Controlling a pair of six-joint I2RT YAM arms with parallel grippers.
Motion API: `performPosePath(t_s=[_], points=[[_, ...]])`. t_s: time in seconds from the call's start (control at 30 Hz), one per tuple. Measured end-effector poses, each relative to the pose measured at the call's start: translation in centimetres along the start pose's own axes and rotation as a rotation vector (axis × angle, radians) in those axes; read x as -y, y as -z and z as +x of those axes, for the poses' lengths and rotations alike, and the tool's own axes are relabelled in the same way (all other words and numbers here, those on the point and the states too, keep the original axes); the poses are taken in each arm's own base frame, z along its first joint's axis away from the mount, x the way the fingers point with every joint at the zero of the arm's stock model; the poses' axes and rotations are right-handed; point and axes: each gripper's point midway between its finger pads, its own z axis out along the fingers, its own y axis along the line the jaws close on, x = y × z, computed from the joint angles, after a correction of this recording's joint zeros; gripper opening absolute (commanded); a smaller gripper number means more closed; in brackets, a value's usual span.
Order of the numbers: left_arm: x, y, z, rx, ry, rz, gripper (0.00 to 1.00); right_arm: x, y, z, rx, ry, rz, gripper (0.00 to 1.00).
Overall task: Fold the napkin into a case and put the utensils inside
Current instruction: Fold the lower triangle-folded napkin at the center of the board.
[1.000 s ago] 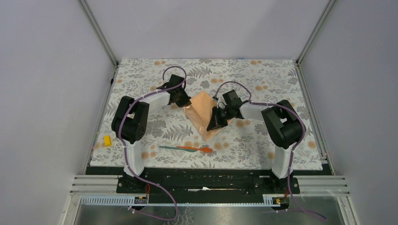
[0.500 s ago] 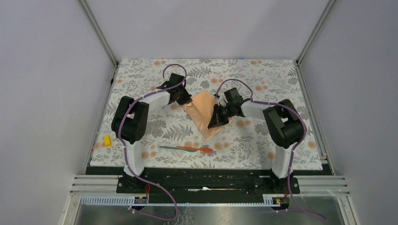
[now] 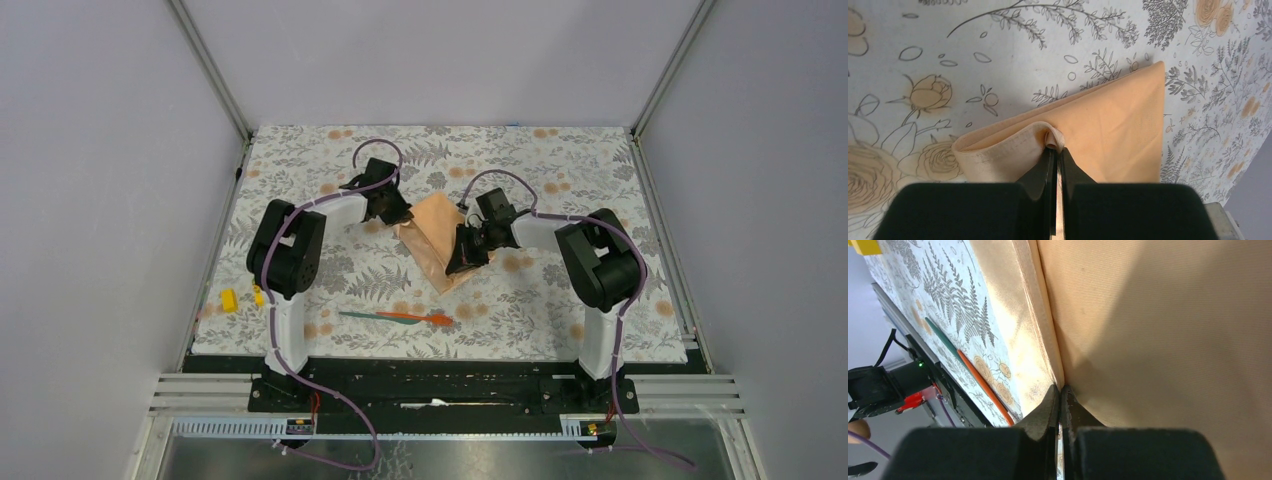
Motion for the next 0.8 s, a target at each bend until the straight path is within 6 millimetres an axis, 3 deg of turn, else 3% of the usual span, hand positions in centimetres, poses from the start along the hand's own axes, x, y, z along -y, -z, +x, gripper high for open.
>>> performPosePath(t_s=[0.2,0.33,0.5,0.6,0.8], points=[[0.5,-0.7,-0.2,0.0,-0.008,0.025,0.0,0.2,0.5,-0.6,0.007,0.024,0.043,0.47],[0.8,-1.0,-0.3,-0.001,-0.008,0.044,0.0,0.3,1.9,-1.1,0.041,0.064,0.105,0.63],[1.0,-0.9,-0.3,-0.009,-0.016,0.058,0.0,-0.4,3.4,-2.7,0.112,0.126,0.141,0.68],[1.0,-0.9,-0.2,-0.012,-0.022,0.06,0.0,-1.4,3.3,-5.0,0.161,0.159,0.124,0.66],[1.1,-0.9,-0.1,-0.018,-0.025,0.064,0.0,-3.1,0.2,-11.9,0.23,0.22,0.046,0.52]])
